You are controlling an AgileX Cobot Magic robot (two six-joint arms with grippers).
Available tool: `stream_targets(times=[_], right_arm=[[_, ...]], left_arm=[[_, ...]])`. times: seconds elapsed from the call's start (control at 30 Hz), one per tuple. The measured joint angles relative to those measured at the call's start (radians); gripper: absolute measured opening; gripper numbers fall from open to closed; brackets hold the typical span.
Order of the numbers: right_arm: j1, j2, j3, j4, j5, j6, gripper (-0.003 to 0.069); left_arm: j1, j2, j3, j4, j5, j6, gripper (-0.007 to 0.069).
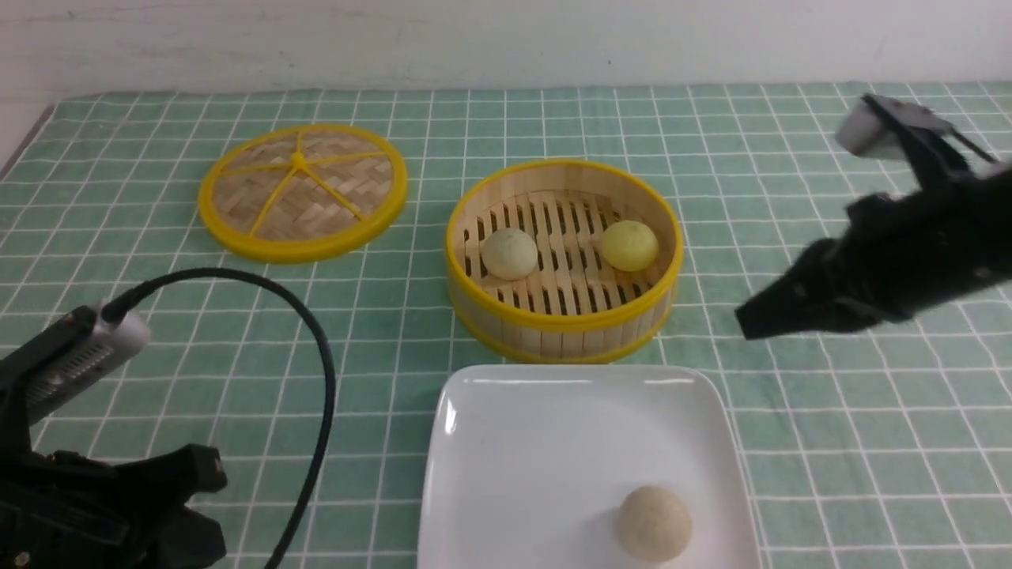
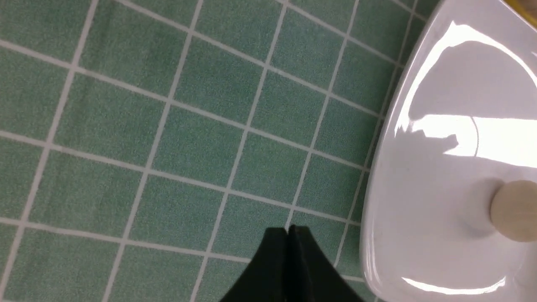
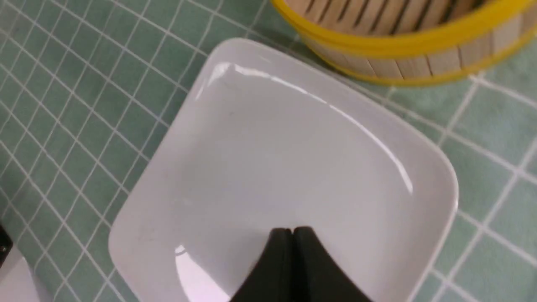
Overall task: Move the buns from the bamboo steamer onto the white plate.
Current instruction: 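Reach toward a bun in the bamboo steamer with the right gripper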
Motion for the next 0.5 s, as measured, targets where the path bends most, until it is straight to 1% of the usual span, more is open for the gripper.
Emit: stream_targets(times=[0.07, 0.1, 0.13, 0.2, 0.27, 0.33, 0.37, 0.4, 0.43, 0.47, 0.5], right_arm=[[0.038, 0.101, -0.104, -0.027, -0.002, 0.005, 0.0006], [0.041, 0.101, -0.104, -0.032, -0.002, 0.007, 0.0007], [0.076, 0.203, -0.219, -0.097, -0.003, 0.041, 0.002], [0.105, 0.303, -0.342, -0.184, -0.003, 0.088, 0.0042], [0.121, 0.351, -0.403, -0.255, -0.003, 0.129, 0.0063], [0.151, 0.465, -0.546, -0.425, -0.003, 0.236, 0.0123], [0.159, 0.505, -0.593, -0.478, -0.003, 0.271, 0.0146], [0.162, 0.513, -0.602, -0.503, -0.003, 0.289, 0.0152], [0.172, 0.563, -0.653, -0.576, -0.003, 0.34, 0.0197], [0.173, 0.576, -0.676, -0.599, -0.004, 0.357, 0.021], [0.178, 0.617, -0.721, -0.67, -0.005, 0.418, 0.0258]], left_arm=[[0.0, 0.001, -0.001, -0.004, -0.011, -0.002, 0.0015], [0.0, 0.001, -0.001, -0.005, -0.012, -0.005, 0.0015], [0.0, 0.001, -0.003, -0.01, -0.024, -0.016, 0.002], [0.0, 0.001, -0.004, -0.015, -0.034, -0.019, 0.0022], [0.0, 0.001, -0.005, -0.017, -0.035, -0.02, 0.0023], [0.0, 0.001, -0.005, -0.022, -0.036, -0.02, 0.0025], [0.0, 0.001, -0.005, -0.023, -0.037, -0.02, 0.0027], [0.0, 0.001, -0.005, -0.023, -0.037, -0.02, 0.0027], [0.0, 0.001, -0.005, -0.023, -0.037, -0.02, 0.0031], [0.0, 0.001, -0.005, -0.023, -0.037, -0.02, 0.0033], [0.0, 0.001, -0.005, -0.023, -0.039, -0.02, 0.0034]])
